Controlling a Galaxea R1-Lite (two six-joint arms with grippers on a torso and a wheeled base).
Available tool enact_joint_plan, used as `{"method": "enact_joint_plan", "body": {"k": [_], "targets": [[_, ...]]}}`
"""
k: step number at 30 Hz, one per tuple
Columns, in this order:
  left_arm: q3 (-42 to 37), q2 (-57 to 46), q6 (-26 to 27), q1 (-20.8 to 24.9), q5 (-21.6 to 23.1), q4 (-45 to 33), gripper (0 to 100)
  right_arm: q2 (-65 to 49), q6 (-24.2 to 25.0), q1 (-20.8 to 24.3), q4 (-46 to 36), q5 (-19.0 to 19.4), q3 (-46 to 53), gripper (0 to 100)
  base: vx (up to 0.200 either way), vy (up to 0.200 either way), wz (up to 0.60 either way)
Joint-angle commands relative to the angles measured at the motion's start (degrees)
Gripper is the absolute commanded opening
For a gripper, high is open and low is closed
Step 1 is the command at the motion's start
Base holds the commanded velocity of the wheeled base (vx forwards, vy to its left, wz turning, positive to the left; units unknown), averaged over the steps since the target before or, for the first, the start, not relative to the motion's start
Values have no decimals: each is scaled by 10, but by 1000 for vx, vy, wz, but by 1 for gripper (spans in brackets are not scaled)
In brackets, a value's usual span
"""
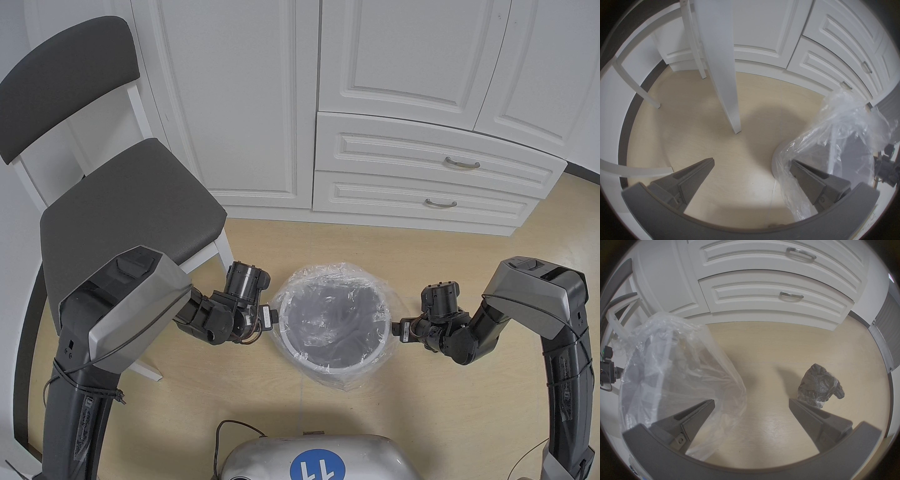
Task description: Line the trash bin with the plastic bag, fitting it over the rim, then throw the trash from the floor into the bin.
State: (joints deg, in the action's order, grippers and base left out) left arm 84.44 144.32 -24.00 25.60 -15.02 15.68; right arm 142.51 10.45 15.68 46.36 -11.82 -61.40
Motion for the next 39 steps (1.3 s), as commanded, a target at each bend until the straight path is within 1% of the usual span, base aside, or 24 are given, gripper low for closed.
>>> {"method": "enact_joint_plan", "body": {"k": [1, 3, 10, 15, 21, 27, 29, 32, 39], "targets": [[36, 39, -14, 2, -19, -2, 100, 33, 10, -3, 0, 0, -23, 100, 0, 0, 0], [49, 47, -16, 0, -27, -2, 100, 41, 13, -8, 0, 0, -32, 100, 0, 0, 0], [56, 46, -27, -2, -28, -1, 100, 58, 24, -11, -1, -3, -52, 100, 0, 0, 0], [36, 14, -26, -3, -28, -4, 100, 15, 24, -11, -6, -1, -28, 100, 0, 0, 0], [-19, -56, -10, -6, -22, -3, 100, -81, 19, -10, -12, 3, 23, 100, 0, 0, 0], [-37, -83, -3, -4, -22, 2, 100, -125, 24, 2, -2, 0, 33, 100, 0, 0, 0], [-37, -84, -3, -1, -22, 2, 100, -125, 26, 14, 1, -1, 30, 100, 0, 0, 0], [-37, -84, -4, 3, -22, 3, 100, -109, 41, 32, 29, -4, 23, 100, 0, 0, 0], [-38, -84, -4, 8, -22, 4, 100, -68, 46, 46, 76, -4, 1, 100, 0, 0, 0]]}}
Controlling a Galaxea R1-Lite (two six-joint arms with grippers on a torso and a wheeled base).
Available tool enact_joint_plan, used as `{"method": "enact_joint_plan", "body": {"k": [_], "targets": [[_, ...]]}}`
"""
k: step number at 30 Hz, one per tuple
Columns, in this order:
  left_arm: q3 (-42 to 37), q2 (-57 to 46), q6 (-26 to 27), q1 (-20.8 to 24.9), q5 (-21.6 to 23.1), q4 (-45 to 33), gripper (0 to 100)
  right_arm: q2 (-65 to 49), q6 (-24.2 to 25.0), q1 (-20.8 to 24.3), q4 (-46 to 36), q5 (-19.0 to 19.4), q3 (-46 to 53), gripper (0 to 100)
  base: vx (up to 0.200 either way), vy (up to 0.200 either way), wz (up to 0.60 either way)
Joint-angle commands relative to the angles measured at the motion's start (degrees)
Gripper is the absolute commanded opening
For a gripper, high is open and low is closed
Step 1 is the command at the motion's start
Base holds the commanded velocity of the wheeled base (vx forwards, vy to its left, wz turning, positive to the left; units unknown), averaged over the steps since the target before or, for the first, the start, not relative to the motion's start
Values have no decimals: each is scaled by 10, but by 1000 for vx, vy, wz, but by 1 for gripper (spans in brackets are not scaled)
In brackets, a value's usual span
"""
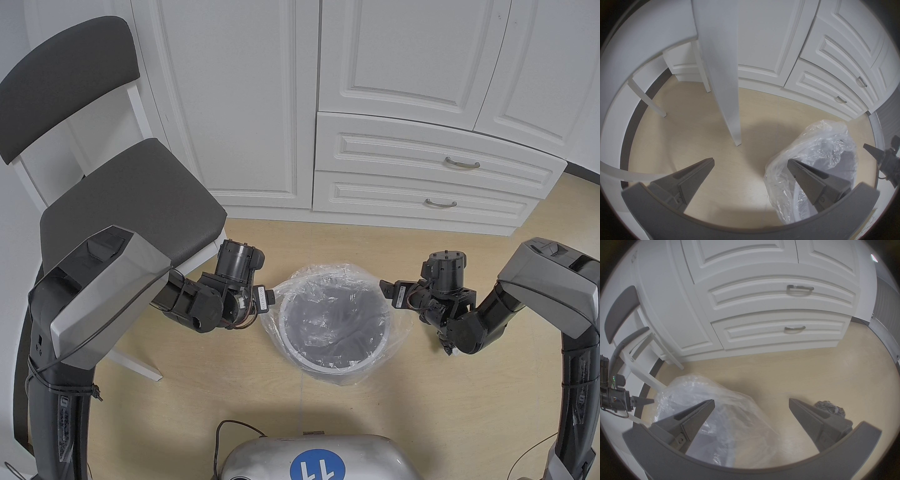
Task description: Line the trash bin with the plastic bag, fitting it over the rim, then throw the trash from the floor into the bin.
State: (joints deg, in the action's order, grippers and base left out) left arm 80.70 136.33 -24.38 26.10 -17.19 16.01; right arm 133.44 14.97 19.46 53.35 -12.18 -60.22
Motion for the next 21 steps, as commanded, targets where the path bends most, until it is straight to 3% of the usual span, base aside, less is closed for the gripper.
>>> {"method": "enact_joint_plan", "body": {"k": [1, 21], "targets": [[-1, -3, -1, 4, 0, 1, 100, 33, 1, 15, 17, 0, -20, 100, 0, 0, 0], [-12, 12, -4, 26, -1, 43, 100, 50, -1, 71, 18, 0, -53, 100, 0, 0, 0]]}}
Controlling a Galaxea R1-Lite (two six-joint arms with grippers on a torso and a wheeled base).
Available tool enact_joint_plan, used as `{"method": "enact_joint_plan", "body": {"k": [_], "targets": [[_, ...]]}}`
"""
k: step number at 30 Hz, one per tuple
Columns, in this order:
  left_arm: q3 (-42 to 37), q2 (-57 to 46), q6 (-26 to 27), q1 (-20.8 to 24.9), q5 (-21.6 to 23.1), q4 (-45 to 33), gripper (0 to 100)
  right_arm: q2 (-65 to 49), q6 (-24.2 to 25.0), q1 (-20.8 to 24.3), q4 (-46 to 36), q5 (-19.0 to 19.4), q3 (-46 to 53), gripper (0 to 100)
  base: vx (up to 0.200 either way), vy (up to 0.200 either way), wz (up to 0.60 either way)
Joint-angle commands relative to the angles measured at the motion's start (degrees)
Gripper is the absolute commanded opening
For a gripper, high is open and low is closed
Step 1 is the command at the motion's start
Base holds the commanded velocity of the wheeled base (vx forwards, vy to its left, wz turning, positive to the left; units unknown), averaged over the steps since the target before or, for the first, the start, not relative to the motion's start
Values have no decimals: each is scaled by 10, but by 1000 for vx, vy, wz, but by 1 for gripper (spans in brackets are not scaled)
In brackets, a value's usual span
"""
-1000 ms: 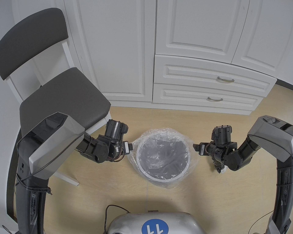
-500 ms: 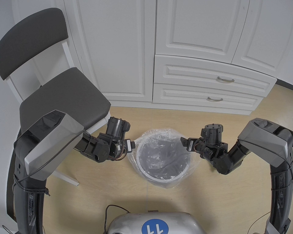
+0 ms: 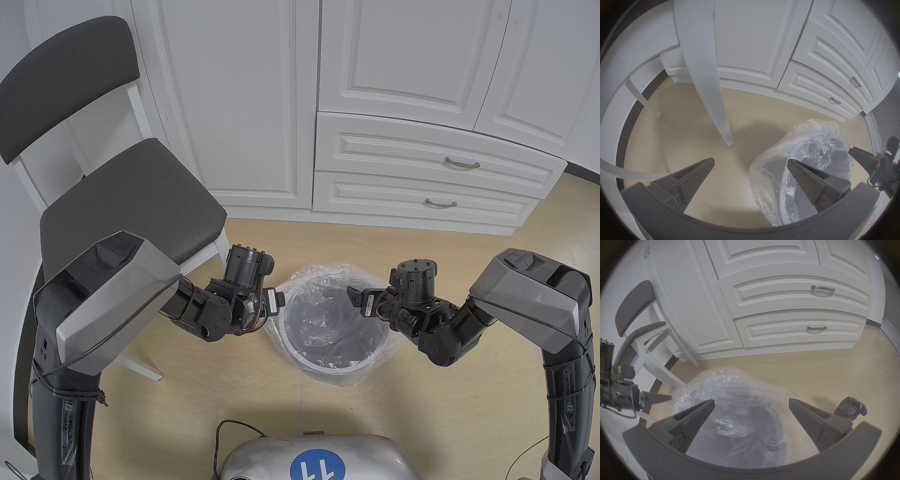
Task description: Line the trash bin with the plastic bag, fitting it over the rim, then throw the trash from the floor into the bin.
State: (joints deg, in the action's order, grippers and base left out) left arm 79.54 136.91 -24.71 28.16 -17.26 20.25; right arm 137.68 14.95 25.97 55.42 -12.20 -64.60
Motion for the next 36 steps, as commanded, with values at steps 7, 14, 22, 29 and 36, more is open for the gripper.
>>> {"method": "enact_joint_plan", "body": {"k": [7, 14, 22, 29, 36], "targets": [[0, 11, -2, 15, -4, 15, 100, 42, -4, 2, -5, -1, -45, 100, 0, 0, 0], [0, 13, -2, 14, -4, 29, 100, 80, 2, -3, 0, -28, -109, 100, 0, 0, 0], [1, 12, -2, 12, -5, 29, 100, 85, 54, -5, 0, -49, -164, 100, 0, 0, 0], [9, 19, -5, 8, -4, 44, 100, 112, 59, -9, -2, -49, -189, 100, 0, 0, 0], [26, 48, -7, 0, -5, 83, 100, 126, 76, -21, -5, -49, -210, 100, 0, 0, 0]]}}
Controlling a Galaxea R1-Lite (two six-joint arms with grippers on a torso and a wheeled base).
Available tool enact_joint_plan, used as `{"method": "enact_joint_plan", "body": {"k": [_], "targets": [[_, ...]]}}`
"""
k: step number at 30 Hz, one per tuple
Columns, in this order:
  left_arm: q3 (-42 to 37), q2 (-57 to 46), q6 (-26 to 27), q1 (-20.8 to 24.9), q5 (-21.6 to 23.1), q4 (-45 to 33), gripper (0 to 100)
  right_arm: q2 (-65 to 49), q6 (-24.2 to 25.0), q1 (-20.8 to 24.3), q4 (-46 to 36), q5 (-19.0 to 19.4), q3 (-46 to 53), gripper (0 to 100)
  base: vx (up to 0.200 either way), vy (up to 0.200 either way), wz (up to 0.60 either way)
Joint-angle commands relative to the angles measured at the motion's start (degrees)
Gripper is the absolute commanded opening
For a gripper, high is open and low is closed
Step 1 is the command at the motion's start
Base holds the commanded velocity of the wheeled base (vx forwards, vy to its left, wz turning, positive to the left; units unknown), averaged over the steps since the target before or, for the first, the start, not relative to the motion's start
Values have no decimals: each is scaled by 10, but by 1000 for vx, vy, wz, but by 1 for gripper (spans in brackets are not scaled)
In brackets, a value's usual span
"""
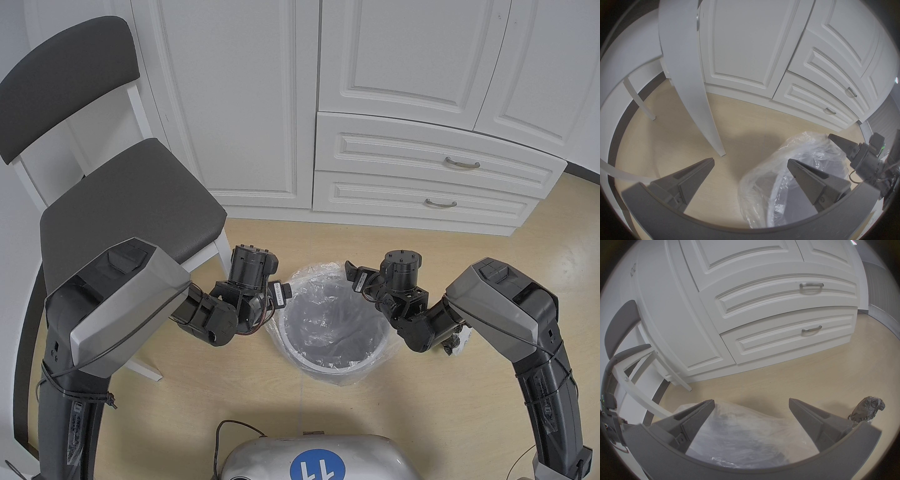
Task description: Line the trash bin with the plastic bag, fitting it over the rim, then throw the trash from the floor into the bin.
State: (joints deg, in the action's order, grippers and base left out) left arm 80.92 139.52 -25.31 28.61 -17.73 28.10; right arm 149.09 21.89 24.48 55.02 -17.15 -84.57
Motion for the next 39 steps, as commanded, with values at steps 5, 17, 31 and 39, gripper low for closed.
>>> {"method": "enact_joint_plan", "body": {"k": [5, 17, 31, 39], "targets": [[54, 48, -37, -13, 0, -4, 100, 13, 10, -19, -3, 6, -13, 100, 0, 0, 0], [65, 67, -37, -15, 0, -4, 100, 17, 11, -43, -32, 25, -16, 100, 0, 0, 0], [99, 103, -38, -25, 1, -46, 100, 23, 21, -63, -36, 39, -22, 100, 0, 0, 0], [89, 74, -48, -25, 0, -41, 100, -64, 21, -43, -37, 39, 50, 100, 0, 0, 0]]}}
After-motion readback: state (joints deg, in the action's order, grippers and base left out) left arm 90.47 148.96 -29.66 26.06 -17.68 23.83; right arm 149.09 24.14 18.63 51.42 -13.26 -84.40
